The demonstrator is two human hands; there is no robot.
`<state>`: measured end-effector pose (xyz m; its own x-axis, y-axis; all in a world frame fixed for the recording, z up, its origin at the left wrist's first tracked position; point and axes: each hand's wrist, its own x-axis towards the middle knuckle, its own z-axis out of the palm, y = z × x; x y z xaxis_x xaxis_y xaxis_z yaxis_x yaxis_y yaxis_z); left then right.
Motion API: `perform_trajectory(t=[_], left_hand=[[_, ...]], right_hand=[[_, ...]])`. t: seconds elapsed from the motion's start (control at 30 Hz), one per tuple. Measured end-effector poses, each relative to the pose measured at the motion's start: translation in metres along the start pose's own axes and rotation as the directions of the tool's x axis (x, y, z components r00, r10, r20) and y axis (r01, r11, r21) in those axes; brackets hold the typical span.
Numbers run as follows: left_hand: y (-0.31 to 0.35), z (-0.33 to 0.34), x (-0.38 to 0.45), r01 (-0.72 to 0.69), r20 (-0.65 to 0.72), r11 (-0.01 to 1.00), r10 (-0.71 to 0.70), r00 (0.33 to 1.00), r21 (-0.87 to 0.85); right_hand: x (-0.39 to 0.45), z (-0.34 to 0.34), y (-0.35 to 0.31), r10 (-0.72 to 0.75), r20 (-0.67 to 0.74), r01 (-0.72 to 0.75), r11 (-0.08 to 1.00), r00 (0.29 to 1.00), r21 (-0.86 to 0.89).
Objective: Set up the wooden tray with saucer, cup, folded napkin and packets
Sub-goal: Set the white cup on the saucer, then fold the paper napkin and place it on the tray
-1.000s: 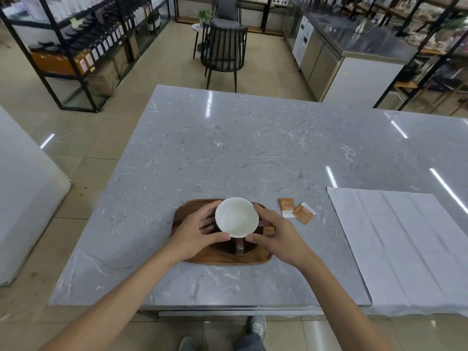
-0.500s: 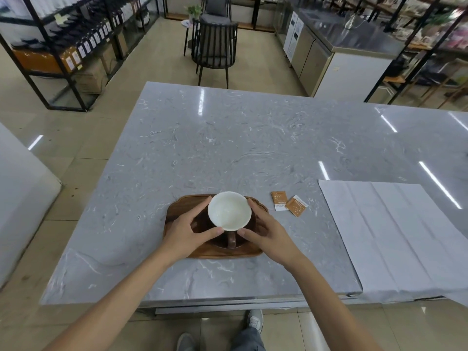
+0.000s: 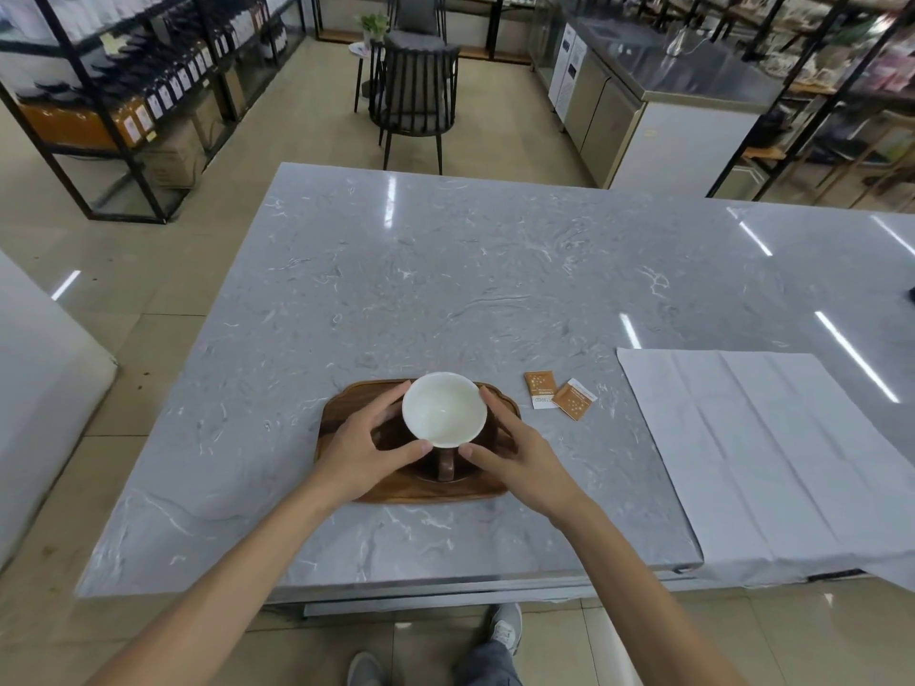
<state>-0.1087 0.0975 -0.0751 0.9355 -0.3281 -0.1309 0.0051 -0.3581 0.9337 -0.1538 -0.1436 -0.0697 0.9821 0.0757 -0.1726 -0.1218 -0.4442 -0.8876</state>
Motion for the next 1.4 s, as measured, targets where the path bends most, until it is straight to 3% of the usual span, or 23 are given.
perform_trajectory(t=[0.13,0.3,0.4,0.6,0.77,0.93,1.07,1.13,1.3,1.4], left_hand=[[0.01,-0.002,-0.002,-0.027,0.001,0.992,0.027,1.0,0.127],[0.038,0.023,-0.012,-0.347,0.004,0.832,0.384,0.924,0.433],[0.059,0.063,-0.019,-0.44,0.02,0.772,0.486,0.874,0.458],[0.07,0.192,-0.025,-0.455,0.09,0.761,0.47,0.878,0.462],[0.073,0.311,-0.043,-0.488,0.256,0.742,0.415,0.873,0.461],[0.079,0.404,-0.045,-0.496,0.346,0.604,0.355,0.868,0.624],[0.083,0.448,-0.042,-0.392,0.348,0.406,0.18,0.92,0.826],[0.09,0.458,-0.041,-0.332,0.306,0.36,0.13,0.943,0.872],[0.096,0.454,-0.03,-0.379,0.231,0.399,0.37,0.9,0.835],[0.1,0.442,-0.028,-0.446,0.209,0.506,0.456,0.865,0.739]], right_hand=[[-0.006,-0.008,0.003,-0.025,0.029,0.026,0.999,0.999,-0.021],[-0.024,-0.041,0.02,-0.044,-0.08,0.04,0.998,0.996,-0.048],[-0.041,-0.073,0.046,-0.051,-0.155,0.037,0.995,0.987,-0.096],[-0.094,-0.157,0.102,-0.104,-0.23,0.049,0.971,0.968,-0.233],[-0.148,-0.225,0.162,-0.153,-0.227,0.042,0.902,0.962,-0.429],[-0.183,-0.279,0.215,-0.145,-0.193,0.001,0.801,0.97,-0.598],[-0.196,-0.299,0.243,-0.236,-0.107,0.11,0.747,0.966,-0.656],[-0.198,-0.304,0.251,-0.247,-0.045,0.155,0.729,0.968,-0.667],[-0.199,-0.314,0.271,-0.264,0.077,0.245,0.697,0.961,-0.674],[-0.199,-0.326,0.281,-0.273,0.074,0.247,0.684,0.959,-0.686]])
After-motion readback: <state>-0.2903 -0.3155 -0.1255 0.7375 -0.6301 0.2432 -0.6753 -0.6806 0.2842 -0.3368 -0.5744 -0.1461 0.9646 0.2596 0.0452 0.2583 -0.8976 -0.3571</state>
